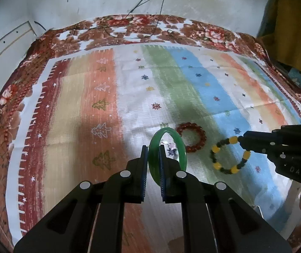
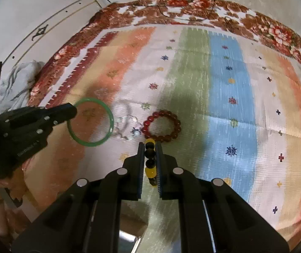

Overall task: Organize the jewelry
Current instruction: 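Carry the jade bangle and yellow-black bracelet into the silver tin and open both tools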

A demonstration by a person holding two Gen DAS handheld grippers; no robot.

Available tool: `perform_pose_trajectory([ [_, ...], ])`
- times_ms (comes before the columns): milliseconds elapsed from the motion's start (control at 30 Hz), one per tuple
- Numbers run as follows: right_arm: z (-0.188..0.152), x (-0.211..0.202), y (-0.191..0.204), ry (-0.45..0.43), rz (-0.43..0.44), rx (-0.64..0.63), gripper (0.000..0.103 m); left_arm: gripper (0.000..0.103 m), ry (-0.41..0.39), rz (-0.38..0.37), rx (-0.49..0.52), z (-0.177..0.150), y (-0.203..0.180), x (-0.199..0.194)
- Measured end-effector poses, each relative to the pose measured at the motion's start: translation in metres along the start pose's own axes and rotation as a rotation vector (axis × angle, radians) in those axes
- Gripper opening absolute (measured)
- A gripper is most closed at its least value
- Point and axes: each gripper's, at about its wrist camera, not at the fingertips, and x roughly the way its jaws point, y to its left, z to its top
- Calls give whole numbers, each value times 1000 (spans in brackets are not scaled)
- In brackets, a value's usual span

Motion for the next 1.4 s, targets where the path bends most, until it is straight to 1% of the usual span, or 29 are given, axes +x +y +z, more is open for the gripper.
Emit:
perform_pose_trajectory([
  [167,-4,-14,10,-32,6,-11,11,10,-16,-10,-9,-9,-5,-14],
  [500,-17,-39,14,-70,25,0,11,10,-46,-47,4,-22,-19,-38],
  [900,-23,-67,27,-126,59,-9,11,10,-75,-85,29,-36,-32,-63],
  [1400,-55,-92,48,-153,109,-48,11,10,-95,-102,65,-57,-49,-83],
])
